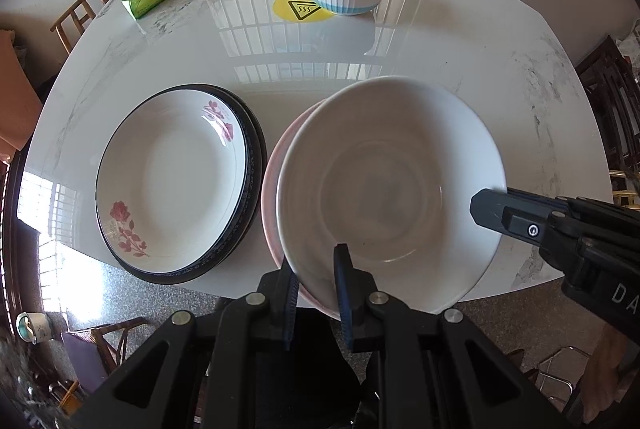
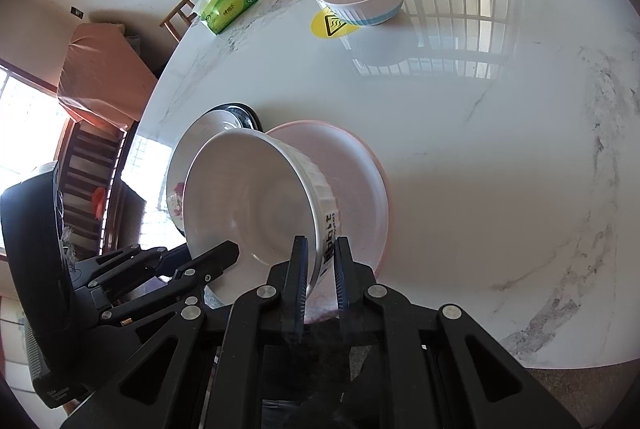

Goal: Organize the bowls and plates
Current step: 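Carry the rabbit-printed bowl over the pink bowl and lower it inside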

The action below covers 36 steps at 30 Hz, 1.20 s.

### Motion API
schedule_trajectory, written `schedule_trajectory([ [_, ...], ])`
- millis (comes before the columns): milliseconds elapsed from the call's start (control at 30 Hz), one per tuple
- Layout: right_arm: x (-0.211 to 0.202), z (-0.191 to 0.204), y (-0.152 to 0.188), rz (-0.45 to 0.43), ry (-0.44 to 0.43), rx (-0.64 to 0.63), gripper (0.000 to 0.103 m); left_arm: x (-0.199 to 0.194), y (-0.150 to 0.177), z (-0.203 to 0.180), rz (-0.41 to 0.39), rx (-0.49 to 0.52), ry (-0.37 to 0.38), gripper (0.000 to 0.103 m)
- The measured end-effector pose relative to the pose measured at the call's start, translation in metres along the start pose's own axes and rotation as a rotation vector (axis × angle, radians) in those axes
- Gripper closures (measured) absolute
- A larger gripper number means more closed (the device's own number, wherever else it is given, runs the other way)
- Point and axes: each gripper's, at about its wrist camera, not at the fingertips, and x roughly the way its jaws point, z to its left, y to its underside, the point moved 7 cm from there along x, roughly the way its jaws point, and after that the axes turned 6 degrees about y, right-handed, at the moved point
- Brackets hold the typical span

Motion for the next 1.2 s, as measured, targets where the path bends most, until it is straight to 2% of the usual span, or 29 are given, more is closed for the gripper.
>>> schedule_trajectory([
  [367, 0.008, -0.007, 0.002, 0.017, 0.015, 0.014, 0.09, 0.019, -0.003, 0.001, 0.028, -0.007, 0.01, 0.086],
  [1200, 0.017, -0.015, 0.002, 0.035, 0.021, 0.034, 0.09, 0.033, -0.005, -0.005, 0.021, 0.054, -0.04, 0.083],
])
